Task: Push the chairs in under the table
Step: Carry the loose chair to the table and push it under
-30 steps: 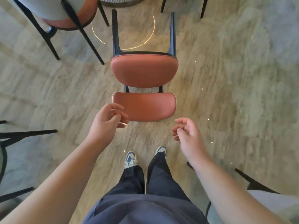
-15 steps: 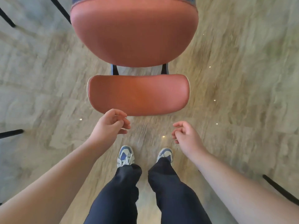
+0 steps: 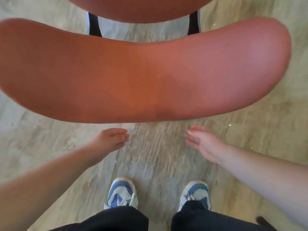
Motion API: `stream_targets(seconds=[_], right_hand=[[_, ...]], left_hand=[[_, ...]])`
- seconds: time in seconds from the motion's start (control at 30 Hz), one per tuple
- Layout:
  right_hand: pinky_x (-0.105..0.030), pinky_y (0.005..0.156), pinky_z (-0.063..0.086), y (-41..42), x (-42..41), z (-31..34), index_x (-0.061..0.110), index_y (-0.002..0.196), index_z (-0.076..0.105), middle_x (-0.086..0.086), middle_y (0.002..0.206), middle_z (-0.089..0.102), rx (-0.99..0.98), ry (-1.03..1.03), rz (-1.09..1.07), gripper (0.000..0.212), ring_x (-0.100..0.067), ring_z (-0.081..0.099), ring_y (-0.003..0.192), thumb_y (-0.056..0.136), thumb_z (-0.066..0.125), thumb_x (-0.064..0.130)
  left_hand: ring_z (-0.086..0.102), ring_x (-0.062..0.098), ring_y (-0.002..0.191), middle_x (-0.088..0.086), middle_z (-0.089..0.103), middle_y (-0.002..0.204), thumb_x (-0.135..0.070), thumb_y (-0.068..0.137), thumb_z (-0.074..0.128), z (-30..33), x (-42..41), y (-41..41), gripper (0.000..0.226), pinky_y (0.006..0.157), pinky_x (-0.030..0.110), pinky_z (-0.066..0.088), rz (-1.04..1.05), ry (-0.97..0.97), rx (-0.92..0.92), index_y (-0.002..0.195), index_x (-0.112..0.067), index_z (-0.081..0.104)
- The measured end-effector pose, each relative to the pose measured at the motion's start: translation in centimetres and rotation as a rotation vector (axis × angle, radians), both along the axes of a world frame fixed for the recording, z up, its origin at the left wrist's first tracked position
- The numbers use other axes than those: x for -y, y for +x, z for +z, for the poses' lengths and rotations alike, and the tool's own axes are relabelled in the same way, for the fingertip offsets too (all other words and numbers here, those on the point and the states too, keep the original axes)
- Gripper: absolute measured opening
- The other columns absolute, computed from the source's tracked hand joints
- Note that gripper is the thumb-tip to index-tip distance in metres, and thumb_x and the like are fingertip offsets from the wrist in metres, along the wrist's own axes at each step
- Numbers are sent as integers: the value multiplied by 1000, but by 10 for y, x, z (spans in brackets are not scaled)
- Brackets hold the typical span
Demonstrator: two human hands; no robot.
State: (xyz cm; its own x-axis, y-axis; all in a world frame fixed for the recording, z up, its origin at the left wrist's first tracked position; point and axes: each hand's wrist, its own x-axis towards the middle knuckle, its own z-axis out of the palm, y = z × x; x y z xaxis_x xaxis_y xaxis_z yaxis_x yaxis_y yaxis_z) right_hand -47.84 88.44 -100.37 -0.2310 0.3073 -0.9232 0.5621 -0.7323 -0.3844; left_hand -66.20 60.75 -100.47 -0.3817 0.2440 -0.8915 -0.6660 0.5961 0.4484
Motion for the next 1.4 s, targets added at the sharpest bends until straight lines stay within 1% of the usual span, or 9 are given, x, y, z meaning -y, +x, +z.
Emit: stream_targets(seconds=[0.1,0.2,0.4,0.53,0.83,1.0,1.17,1.27,1.4], right_hand=[[-44,109,45,-10,-15,-34,13,104,55,-8,100,68,-117,-103,-239,27,-24,65,106,95,50,-11],[-43,109,46,-17,-21,-46,13,114,56,-2,91,78,-207,-151,-287,34,-20,70,105,93,53,-13],[-48,115,42,-25,-10,-41,11,137,51,-11,127,69,-239,-268,-372,52,-27,63,122,90,63,-8],[-46,114,44,-35,-3,-37,14,142,53,-10,137,67,-248,-286,-317,70,-27,63,125,76,74,1],[-43,109,47,-48,1,-30,9,126,56,-20,132,64,-175,-224,-368,37,-30,61,122,92,69,2],[-39,99,52,-53,1,19,12,134,55,-15,132,65,-141,-146,-348,49,-26,63,116,89,75,9],[-44,112,44,-72,2,104,21,143,50,-8,138,62,-146,-70,-349,57,-28,59,124,92,73,14],[-45,107,46,-92,-2,163,26,132,53,-3,126,65,-154,-35,-310,43,-24,64,110,94,70,15],[-41,93,53,-127,-19,248,27,114,58,-1,125,66,-102,21,-271,28,-23,66,108,93,74,19]], left_hand=[[72,23,114,19,72,123,-2,102,62,-39,-1,6,22,101,32,56,349,37,67,124,3,58],[77,15,107,6,80,112,5,101,58,-58,-11,1,23,98,32,59,553,212,120,119,-7,61],[73,17,113,1,78,118,0,95,66,-61,-21,-10,39,101,38,55,657,230,162,132,-11,60],[76,22,112,3,80,117,-6,78,76,-57,-18,-14,54,89,39,62,679,255,204,130,-13,63],[75,23,111,3,82,105,-5,98,67,-43,-21,-21,25,89,39,60,654,230,180,121,-14,67],[68,18,113,0,71,124,-8,101,64,11,-28,-20,30,90,34,56,650,217,123,130,-17,61],[70,21,105,6,71,118,-12,101,66,103,-37,-38,34,87,35,58,622,158,81,133,-13,58],[70,24,106,13,70,123,-16,100,69,164,-46,-55,43,94,38,58,605,117,37,139,-8,55],[73,29,112,18,72,127,-25,95,76,245,-60,-87,51,83,35,62,572,74,-10,136,-2,57]])
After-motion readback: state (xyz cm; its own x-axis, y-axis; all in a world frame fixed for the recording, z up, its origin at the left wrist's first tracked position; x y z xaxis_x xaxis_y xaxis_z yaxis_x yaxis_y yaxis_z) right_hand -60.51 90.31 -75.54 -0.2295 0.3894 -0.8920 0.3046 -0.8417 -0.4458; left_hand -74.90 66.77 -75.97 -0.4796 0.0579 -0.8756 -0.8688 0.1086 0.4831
